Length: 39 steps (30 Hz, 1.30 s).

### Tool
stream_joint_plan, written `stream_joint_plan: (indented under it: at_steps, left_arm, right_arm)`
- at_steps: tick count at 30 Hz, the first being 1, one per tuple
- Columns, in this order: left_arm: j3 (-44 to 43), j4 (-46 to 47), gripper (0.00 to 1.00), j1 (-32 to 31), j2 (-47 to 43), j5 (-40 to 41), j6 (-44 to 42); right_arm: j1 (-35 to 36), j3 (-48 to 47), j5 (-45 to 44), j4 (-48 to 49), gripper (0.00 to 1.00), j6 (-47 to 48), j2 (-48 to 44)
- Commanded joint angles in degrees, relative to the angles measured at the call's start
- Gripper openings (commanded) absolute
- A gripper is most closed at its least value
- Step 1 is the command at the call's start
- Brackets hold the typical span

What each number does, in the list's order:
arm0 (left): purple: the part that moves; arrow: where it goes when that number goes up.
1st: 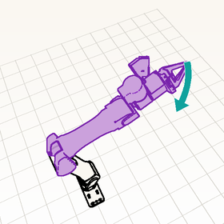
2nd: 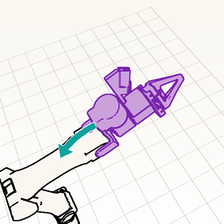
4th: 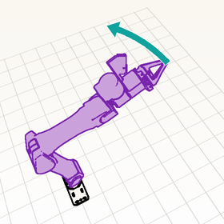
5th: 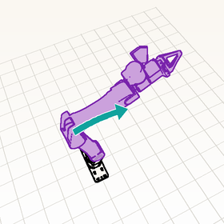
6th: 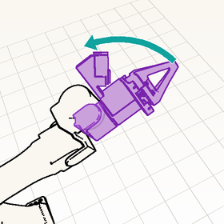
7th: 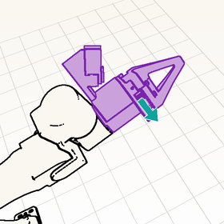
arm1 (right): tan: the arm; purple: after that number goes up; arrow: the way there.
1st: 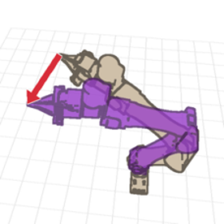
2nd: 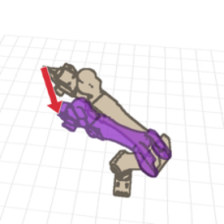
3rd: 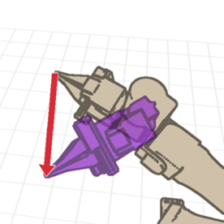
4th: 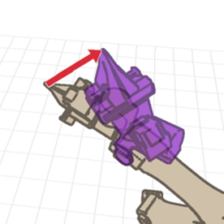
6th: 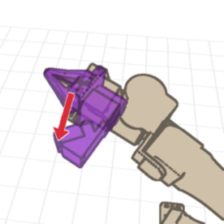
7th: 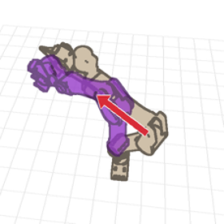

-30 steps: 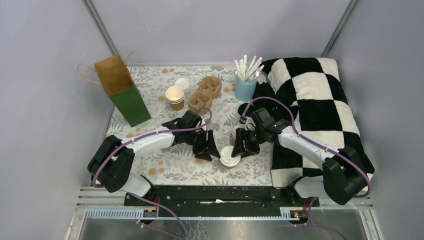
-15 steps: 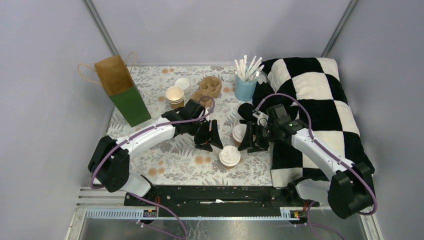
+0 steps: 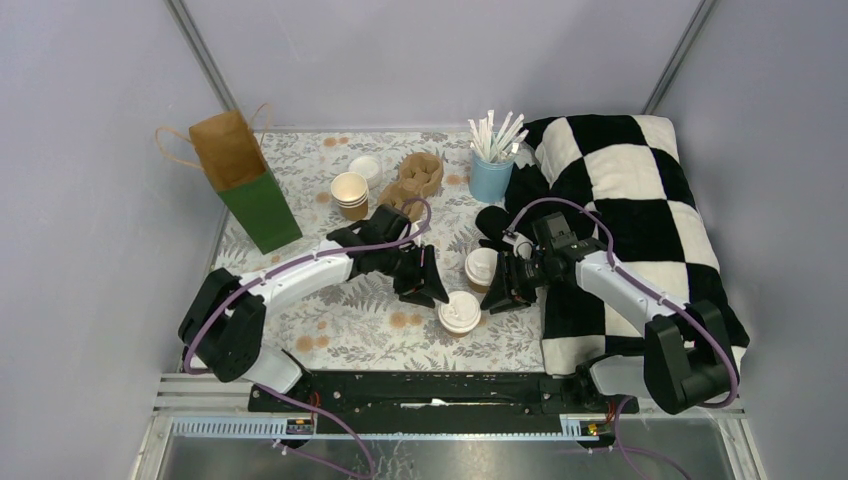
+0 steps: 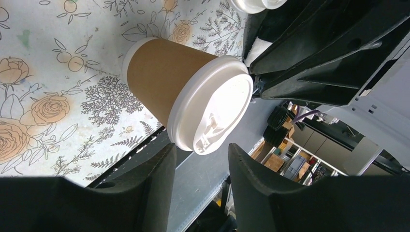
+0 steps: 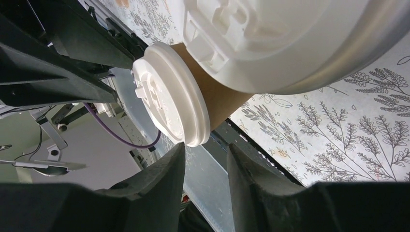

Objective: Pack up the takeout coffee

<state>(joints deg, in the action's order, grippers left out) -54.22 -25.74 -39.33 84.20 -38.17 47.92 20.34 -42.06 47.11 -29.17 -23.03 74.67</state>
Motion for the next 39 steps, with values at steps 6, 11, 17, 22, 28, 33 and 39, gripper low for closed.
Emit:
stream_joint_plan:
  at_steps: [6, 11, 17, 22, 28, 33, 39]
  left_arm:
    - [-0.2, 3.0, 0.40, -0.9, 2.4, -0.7, 0.2]
    - [-1.8, -0.3, 0.37, -1.4, 4.0, 1.1, -1.8]
    - [-1.9, -0.3, 0.36, -1.7, 4.3, 1.3, -1.9]
    - [-1.6, -0.3, 0.35, -1.7, 4.5, 1.6, -1.9]
    - [-0.5, -0.3, 0.33, -1.8, 4.6, 2.3, -2.0]
    - [1.0, -0.3, 0.33, -1.8, 4.7, 3.2, -2.5]
    - [1.8, -0.4, 0.32, -1.8, 4.3, 3.6, -2.6]
  right_arm:
    - [-0.1, 2.2, 2.6, 2.8, 0.42, -0.4, 1.1]
    - [0.0, 2.3, 2.8, 3.2, 0.42, -0.6, 1.3]
    - [0.1, 2.5, 3.0, 4.6, 0.42, -1.4, 2.2]
    - [0.8, 2.7, 1.4, 5.8, 0.40, -2.3, 3.5]
    - [0.8, 3.7, -6.6, 3.4, 0.37, -2.8, 4.4]
    - [0.8, 6.6, -12.5, 2.1, 0.37, -1.7, 4.2]
    - [2.4, 5.5, -21.6, -1.9, 0.34, -3.2, 5.0]
